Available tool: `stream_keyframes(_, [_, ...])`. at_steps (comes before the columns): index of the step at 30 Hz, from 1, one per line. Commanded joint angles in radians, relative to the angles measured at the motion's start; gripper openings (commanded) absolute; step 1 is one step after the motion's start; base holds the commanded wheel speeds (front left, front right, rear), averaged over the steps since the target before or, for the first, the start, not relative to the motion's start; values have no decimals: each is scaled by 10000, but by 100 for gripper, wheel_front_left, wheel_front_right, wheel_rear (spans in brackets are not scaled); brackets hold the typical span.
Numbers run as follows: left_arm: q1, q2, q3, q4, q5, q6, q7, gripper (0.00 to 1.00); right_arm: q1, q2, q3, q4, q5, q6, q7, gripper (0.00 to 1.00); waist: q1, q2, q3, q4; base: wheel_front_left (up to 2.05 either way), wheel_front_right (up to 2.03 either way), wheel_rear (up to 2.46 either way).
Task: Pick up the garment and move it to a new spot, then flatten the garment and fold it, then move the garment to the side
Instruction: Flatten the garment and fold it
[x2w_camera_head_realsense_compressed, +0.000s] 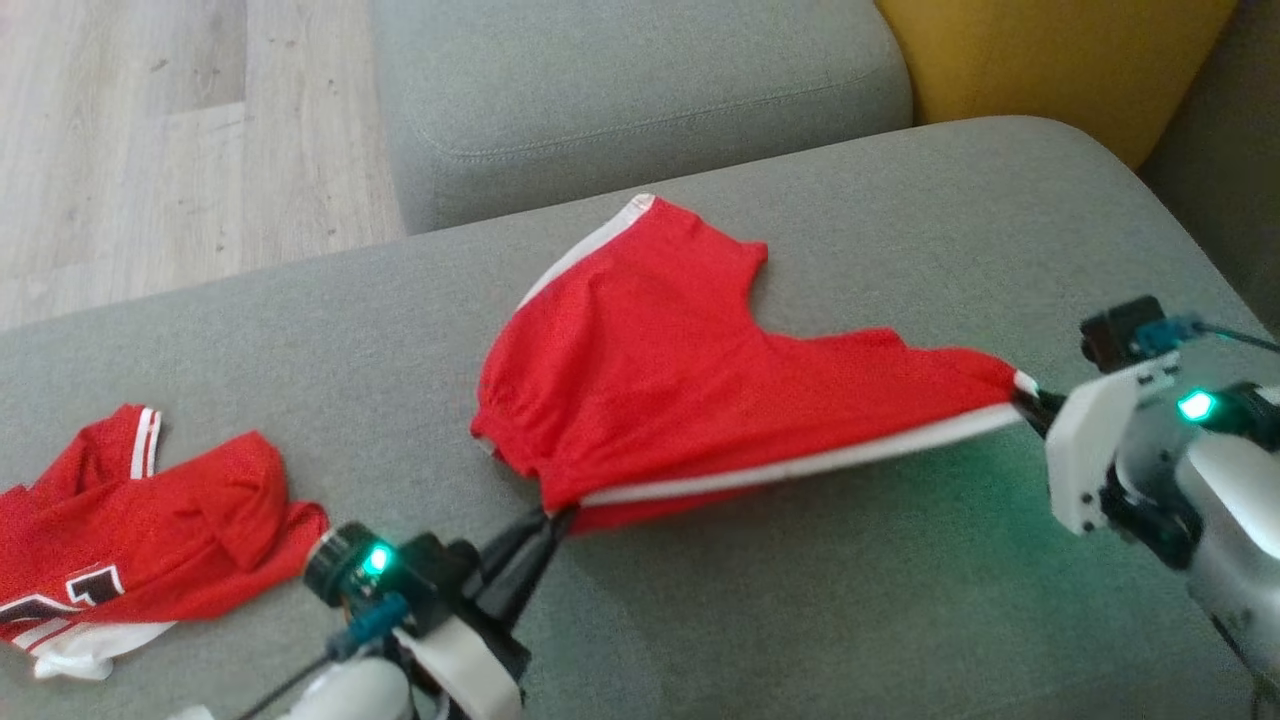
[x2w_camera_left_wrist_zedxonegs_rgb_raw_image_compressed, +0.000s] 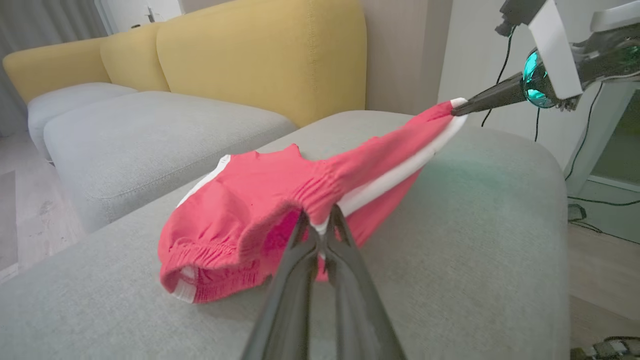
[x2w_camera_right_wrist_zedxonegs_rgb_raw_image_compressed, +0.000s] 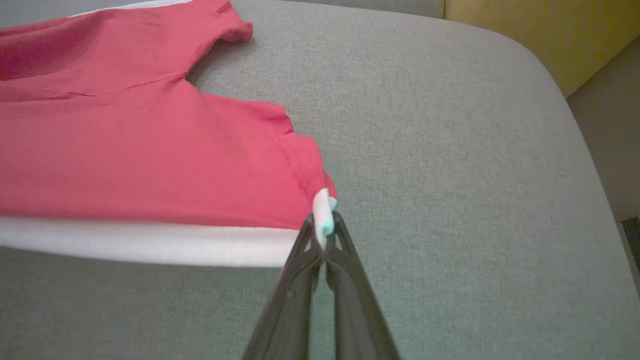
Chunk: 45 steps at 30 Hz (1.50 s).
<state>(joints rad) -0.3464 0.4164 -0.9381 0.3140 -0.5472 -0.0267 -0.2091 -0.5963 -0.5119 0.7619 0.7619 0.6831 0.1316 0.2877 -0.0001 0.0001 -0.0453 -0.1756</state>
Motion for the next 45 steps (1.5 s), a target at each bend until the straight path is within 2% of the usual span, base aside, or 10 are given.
stream_keyframes(1, [-235, 481, 389, -364, -78, 138, 57, 0, 93, -499, -163, -306, 108, -9, 21, 0, 1, -1, -17, 2, 0, 0, 0])
stream_keyframes(7, [10, 608, 258, -1318, -82, 434, 488, 0, 553, -890, -863, -1275, 13, -9, -114, 0, 1, -1, 97, 46, 0, 0, 0])
stream_keyframes(13, [-402, 465, 713, -1510, -338, 741, 522, 0, 247, -740, -1759, -1802, -754, -9, -314, 0, 1, -1, 514, 361, 0, 0, 0])
stream_keyframes(21, [-1371, 56, 788, -1134, -350, 519, 665, 0, -655, -290, -2723, -1749, -1665, -9, -308, 0, 1, -1, 1485, 1148, 0, 0, 0])
stream_keyframes(31, [-2708, -792, 796, 5, -290, 217, 550, 0, -2508, 326, -2942, -576, -2676, -9, -393, 0, 1, -1, 2666, 2447, 0, 0, 0])
stream_keyframes(33, [-3061, -1136, 792, 403, -375, 69, 510, 0, -3089, 407, -2845, -95, -2855, -9, -423, 0, 1, -1, 2990, 2856, 0, 0, 0])
stream_keyframes(39, [-3970, -1906, 631, 1413, -298, -259, 346, 0, -4109, 384, -2571, 927, -3138, -9, -472, 0, 1, -1, 3657, 3583, 0, 0, 0])
stream_keyframes(45, [-4677, -2576, 440, 2326, -203, -510, 87, 0, -4817, 424, -2574, 1922, -3305, -9, -996, 0, 1, -1, 4135, 4047, 0, 0, 0])
